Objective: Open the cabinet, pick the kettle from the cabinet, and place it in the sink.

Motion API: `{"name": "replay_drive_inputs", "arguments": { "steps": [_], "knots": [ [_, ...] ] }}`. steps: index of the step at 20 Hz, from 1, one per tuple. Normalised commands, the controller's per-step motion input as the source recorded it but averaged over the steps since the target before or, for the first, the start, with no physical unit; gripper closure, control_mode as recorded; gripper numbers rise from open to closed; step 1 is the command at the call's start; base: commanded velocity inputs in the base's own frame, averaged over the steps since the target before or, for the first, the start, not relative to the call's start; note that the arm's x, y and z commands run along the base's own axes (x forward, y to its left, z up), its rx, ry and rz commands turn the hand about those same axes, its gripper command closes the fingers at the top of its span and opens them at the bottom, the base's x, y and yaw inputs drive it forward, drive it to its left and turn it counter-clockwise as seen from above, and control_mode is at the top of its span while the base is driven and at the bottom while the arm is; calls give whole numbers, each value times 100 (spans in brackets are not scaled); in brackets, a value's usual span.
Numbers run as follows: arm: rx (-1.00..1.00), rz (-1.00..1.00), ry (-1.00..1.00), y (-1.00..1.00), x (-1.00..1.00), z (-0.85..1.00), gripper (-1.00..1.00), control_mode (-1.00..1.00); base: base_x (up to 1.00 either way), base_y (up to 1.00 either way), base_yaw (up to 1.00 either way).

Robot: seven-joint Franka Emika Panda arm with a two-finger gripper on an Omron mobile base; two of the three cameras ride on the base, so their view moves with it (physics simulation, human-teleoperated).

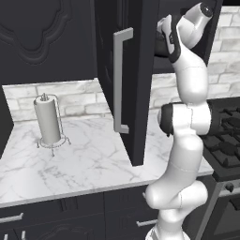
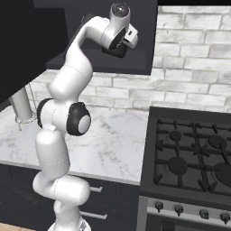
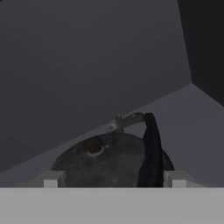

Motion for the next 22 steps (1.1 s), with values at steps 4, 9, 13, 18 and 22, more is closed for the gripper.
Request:
{"name": "replay_drive_inputs", "arguments": {
  "steps": [4, 9, 13, 18, 22],
  "knots": [
    [6, -1, -1, 15, -30, -11, 100, -100, 0, 0, 0],
    [8, 0, -5, 6, -42, -7, 100, -100, 0, 0, 0],
    [8, 0, -12, 1, -55, -6, 100, -100, 0, 0, 0],
    [5, 0, -14, 7, -60, -4, 100, -100, 0, 0, 0],
    [2, 0, -11, 10, -62, -2, 100, -100, 0, 0, 0]
  ]
}}
